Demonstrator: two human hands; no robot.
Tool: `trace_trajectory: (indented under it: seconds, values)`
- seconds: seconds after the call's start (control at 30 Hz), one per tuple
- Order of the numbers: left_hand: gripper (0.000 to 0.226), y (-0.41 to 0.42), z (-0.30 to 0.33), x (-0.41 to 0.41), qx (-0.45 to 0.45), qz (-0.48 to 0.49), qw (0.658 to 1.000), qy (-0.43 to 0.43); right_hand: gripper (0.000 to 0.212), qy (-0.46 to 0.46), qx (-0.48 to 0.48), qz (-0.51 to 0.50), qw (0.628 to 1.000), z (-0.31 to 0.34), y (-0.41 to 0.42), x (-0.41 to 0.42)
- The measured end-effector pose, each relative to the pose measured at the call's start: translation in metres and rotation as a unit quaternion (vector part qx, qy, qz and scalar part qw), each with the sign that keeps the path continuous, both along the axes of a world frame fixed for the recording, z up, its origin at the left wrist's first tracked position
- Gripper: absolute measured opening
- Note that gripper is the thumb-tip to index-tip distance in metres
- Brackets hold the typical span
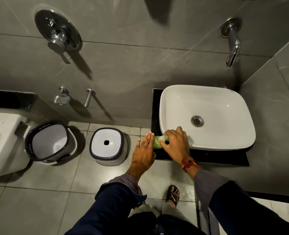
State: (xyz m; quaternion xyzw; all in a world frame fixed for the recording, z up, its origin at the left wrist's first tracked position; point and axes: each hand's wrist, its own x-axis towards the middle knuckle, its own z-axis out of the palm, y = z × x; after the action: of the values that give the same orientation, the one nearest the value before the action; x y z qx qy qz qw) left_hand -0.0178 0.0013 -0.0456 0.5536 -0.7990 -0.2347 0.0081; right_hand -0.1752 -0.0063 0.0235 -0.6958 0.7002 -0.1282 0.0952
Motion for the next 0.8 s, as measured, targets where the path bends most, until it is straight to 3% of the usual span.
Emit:
trace_trajectory:
  seconds: [0.33,0.57,0.8]
  values:
    - [0.089,0.001,-0.002,0.003,0.009,0.004,1.0,0.011,0.039,0.121,0.062,0.044,0.99,-0.005,-0.007,0.02]
    - [0.09,0.003,-0.003,0.0,-0.001,-0.012,1.0,0.006,0.027,0.146,0.05,0.075,0.985,-0.005,-0.012,0.014]
    - [0.087,0.003,-0.002,0.001,0.005,-0.004,1.0,0.011,0.037,0.198,0.045,0.088,0.975,-0.008,-0.023,0.016]
